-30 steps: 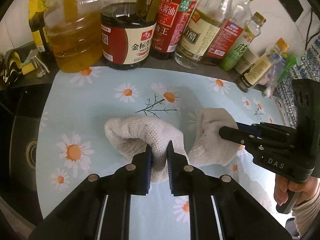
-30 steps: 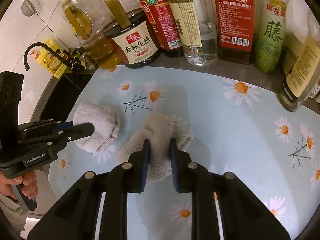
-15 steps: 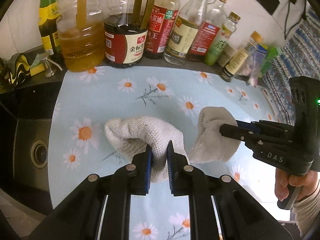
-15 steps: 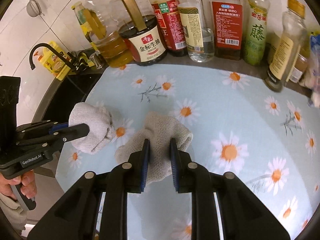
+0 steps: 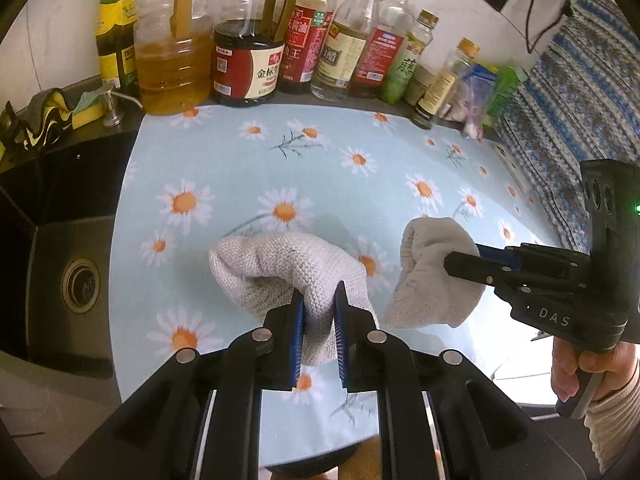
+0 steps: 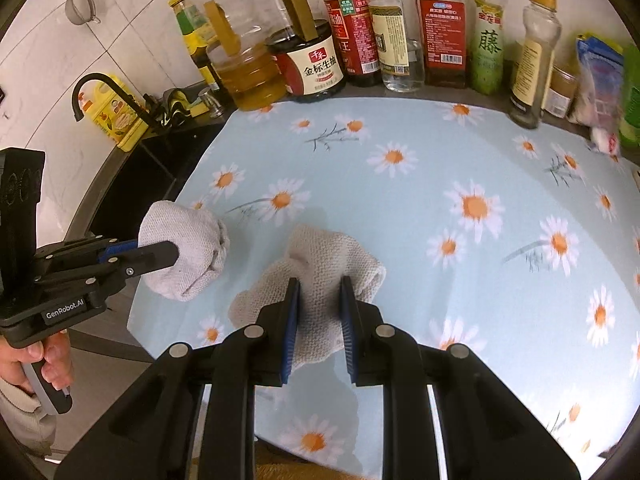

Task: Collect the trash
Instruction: 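Carry both white towels down over the black bin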

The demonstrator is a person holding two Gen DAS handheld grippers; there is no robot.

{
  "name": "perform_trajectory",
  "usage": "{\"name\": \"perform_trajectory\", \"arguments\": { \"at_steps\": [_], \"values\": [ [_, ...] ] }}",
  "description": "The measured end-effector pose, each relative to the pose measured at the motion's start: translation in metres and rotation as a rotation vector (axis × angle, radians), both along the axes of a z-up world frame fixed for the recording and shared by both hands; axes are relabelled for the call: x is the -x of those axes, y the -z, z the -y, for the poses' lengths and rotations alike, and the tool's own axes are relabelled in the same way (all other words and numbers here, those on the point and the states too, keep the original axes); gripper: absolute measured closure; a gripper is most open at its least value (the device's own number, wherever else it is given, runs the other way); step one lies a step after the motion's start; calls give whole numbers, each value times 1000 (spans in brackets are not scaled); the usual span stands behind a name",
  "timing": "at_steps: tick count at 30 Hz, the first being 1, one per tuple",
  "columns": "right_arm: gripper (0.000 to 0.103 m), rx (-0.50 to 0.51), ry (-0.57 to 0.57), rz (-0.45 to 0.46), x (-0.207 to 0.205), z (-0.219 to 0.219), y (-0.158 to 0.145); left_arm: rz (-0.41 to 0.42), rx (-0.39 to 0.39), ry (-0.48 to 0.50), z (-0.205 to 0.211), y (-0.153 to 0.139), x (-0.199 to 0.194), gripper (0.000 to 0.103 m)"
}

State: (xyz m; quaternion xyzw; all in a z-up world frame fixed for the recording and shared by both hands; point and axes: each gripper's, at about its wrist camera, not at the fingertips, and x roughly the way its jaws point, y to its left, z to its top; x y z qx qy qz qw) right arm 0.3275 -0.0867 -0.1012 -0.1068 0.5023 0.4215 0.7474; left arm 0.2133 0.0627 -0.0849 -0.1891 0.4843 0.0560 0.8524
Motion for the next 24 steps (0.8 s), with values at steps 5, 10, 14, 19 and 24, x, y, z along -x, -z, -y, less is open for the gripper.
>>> {"name": "perform_trajectory", "arguments": {
  "at_steps": [5, 10, 14, 19, 24],
  "values": [
    [82, -1, 28, 2, 30, 10, -2, 5, 5, 32, 6, 1, 24, 91],
    [82, -2, 49, 3, 58, 16, 0, 5, 11, 65, 13, 2, 46, 91],
    [82, -4, 63, -2, 84, 23, 2, 13, 12, 101, 20, 0, 62, 91],
    [81, 4, 76, -7, 109, 33, 6, 14, 13, 147, 34, 2, 84, 91],
    [81, 8, 73, -22, 130, 42, 15, 1, 29, 174, 46, 10, 101, 91]
  ]
}}
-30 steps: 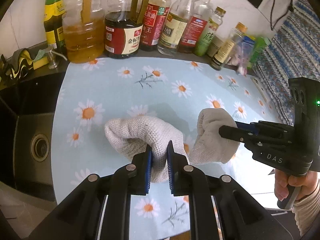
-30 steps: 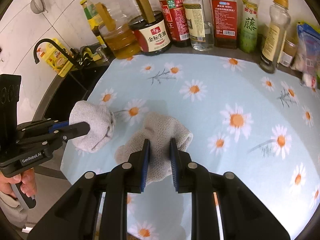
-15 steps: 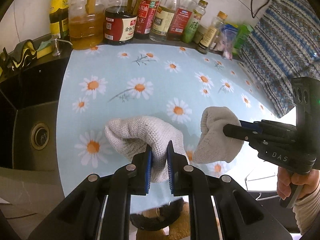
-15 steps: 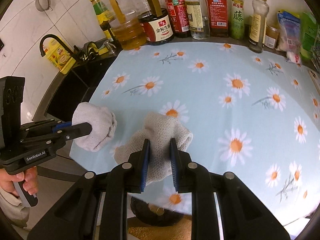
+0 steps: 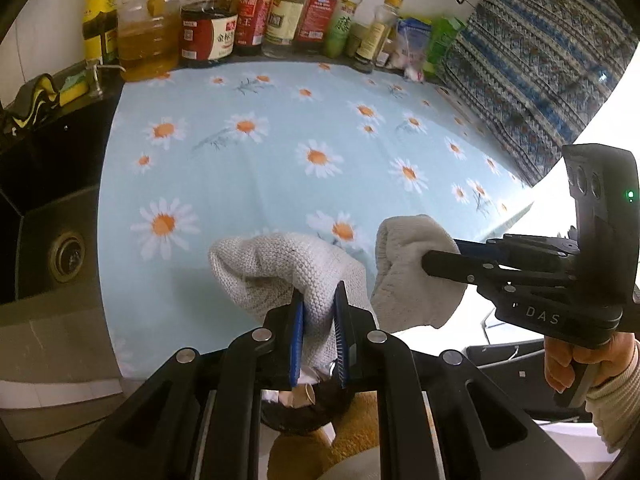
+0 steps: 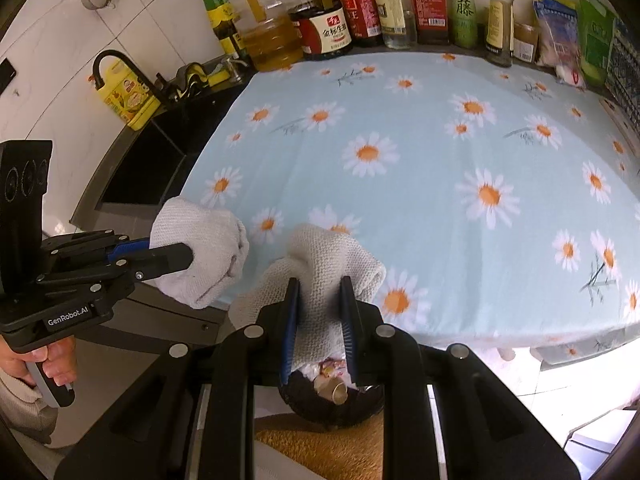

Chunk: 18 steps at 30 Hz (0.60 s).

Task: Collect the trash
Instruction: 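Carry both white towels down over the black bin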

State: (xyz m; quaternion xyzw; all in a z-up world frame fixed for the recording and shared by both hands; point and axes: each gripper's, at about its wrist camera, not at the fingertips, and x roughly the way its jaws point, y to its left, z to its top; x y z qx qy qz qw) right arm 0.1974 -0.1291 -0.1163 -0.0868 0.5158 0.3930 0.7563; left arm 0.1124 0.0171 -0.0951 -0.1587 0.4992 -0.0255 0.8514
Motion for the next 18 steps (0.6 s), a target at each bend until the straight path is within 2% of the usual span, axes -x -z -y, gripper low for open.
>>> {"name": "perform_trajectory", "arguments": {
  "at_steps": [11, 18],
  "values": [
    [81, 10, -29, -53, 30, 18, 21, -37, 29, 19, 19, 19, 36, 91],
    [81, 51, -49, -117, 42, 24, 50, -118, 58, 23, 31, 52, 50, 91]
  ]
}}
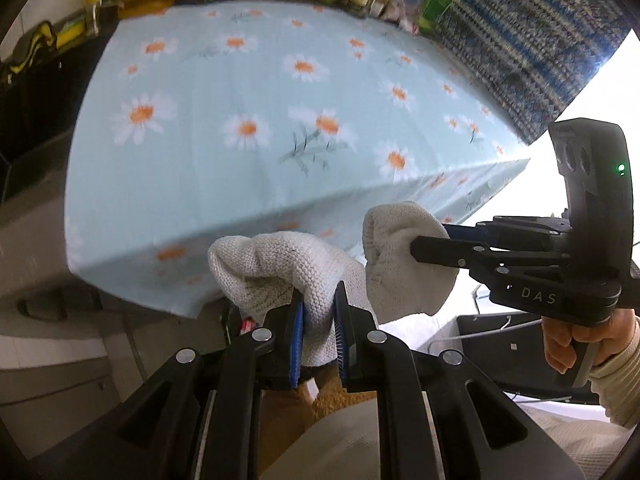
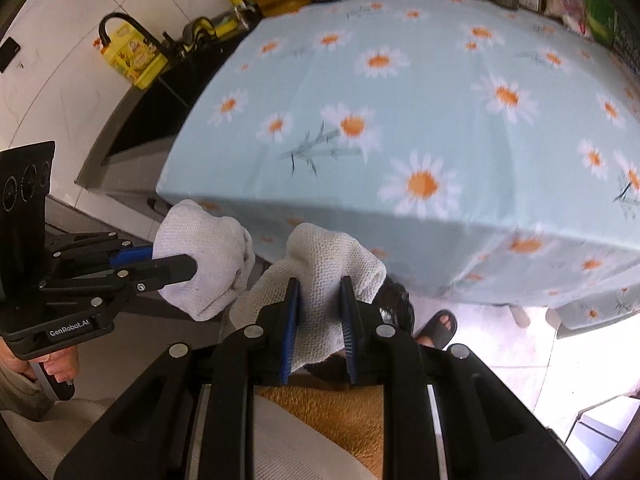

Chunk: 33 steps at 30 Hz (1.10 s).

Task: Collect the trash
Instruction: 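Carry both white towels down over the black bin, then open both tools to drop the towels into the bin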

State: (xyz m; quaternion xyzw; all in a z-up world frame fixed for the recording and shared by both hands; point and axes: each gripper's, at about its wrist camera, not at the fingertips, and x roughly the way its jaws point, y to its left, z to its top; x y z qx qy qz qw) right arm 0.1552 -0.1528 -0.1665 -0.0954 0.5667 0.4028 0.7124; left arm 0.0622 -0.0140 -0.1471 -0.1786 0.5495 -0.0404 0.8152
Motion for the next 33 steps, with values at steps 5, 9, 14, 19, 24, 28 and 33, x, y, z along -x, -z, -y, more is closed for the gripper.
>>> {"name": "perform_trajectory", "arguments": {
  "at_steps": [5, 9, 14, 19, 24, 28, 33],
  "values": [
    [81, 38, -19, -43, 6, 0, 28, -75, 20, 0, 4, 32, 4, 91],
    [81, 72, -17, -93, 7, 0, 53, -144, 37, 3, 8, 61, 7, 91],
    [81, 103, -10, -141, 6, 1, 79, -203, 57, -3, 6, 88, 9, 91],
    [81, 123, -9, -166, 8, -2, 98, -249, 81, -8, 5, 109, 9, 91],
    [81, 144, -10, -187, 6, -2, 112, -285, 90, -2, 6, 123, 4, 91],
    [80, 155, -9, -205, 5, -1, 121, -310, 115, -8, 6, 130, 4, 90],
    [72, 148, 12, -229, 4, 0, 124, -324, 114, -18, 1, 134, 1, 88]
  ]
}}
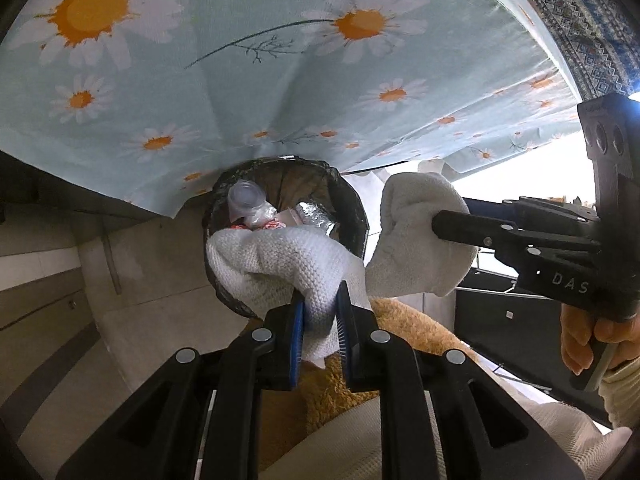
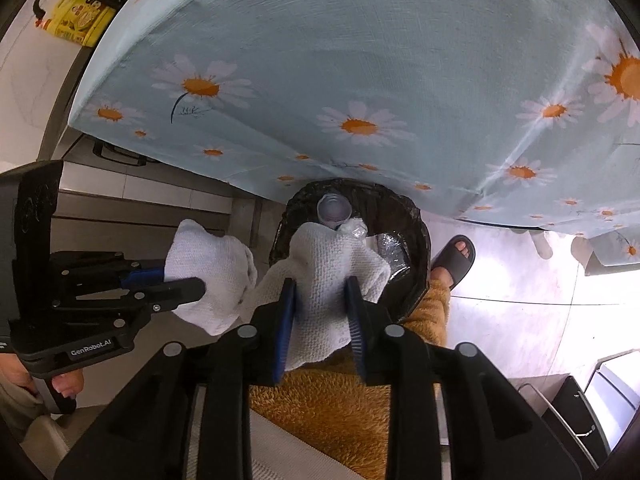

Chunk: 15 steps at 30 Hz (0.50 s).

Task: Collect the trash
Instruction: 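Open both tools to drop the towels into the bin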

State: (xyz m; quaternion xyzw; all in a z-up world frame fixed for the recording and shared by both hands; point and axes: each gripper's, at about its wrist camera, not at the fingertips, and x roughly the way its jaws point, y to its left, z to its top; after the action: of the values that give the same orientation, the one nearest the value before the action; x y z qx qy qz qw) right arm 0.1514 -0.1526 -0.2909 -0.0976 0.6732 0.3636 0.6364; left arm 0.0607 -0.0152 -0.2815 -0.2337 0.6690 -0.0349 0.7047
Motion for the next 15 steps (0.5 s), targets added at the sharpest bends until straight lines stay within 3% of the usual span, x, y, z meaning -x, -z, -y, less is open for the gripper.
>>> {"name": "perform_trajectory", "arguments": {
  "at_steps": [2, 4, 15],
  "values": [
    [68, -3, 15, -6, -3, 1, 0, -8, 7, -1, 0, 0, -1, 86],
    [64, -9, 27, -13, -5, 0, -1, -9, 17, -9, -1, 0, -2, 69],
    [63, -16, 60, -3, -9, -1, -12, 13, 15, -12, -6, -9, -2, 68]
  ]
}}
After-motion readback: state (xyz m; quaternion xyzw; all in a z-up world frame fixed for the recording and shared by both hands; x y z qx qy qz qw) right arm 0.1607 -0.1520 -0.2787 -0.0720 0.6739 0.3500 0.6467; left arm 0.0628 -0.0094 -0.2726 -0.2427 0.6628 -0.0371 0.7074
